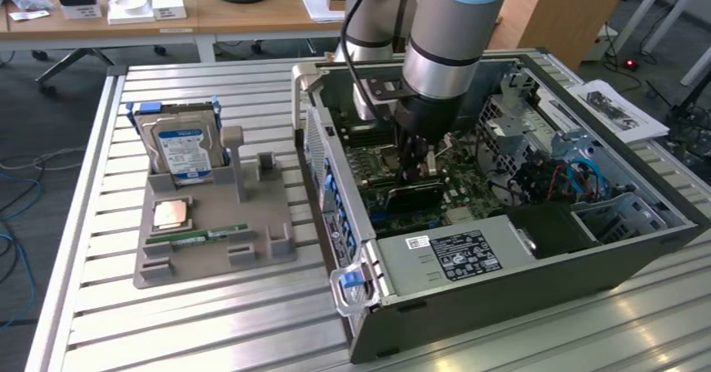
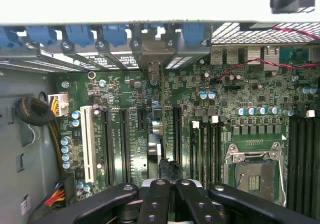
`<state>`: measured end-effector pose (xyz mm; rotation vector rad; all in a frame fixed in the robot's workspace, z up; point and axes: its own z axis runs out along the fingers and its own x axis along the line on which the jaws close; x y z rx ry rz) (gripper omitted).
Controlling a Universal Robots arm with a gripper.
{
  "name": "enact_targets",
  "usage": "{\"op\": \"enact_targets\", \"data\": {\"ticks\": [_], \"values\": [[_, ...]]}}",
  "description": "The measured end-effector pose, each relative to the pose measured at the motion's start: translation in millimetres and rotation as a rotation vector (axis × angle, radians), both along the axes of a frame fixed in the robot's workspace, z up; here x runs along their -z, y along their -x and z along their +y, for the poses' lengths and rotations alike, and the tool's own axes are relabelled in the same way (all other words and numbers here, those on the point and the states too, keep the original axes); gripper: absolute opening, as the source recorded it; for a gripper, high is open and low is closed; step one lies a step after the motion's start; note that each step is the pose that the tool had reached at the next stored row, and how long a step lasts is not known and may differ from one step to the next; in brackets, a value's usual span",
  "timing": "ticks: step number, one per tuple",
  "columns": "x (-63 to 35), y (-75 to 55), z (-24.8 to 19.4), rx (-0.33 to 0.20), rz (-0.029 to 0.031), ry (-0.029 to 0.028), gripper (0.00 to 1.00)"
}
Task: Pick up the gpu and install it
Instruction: 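Press down on the gpu until it lock into place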
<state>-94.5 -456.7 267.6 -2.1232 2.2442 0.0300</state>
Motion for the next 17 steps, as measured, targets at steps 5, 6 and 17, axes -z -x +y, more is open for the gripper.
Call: {"op": "enact_targets", "data": {"ticks": [5, 6, 17], "values": [[-10.7, -0.1, 0.0, 0.000, 0.0001, 0.0002, 0.11], [-13.0, 0.0, 0.0, 0.000, 0.0001, 0.0002, 0.11], [-36.0, -0.1, 0.0, 0.000, 0.0000, -0.0001, 0.11]]}}
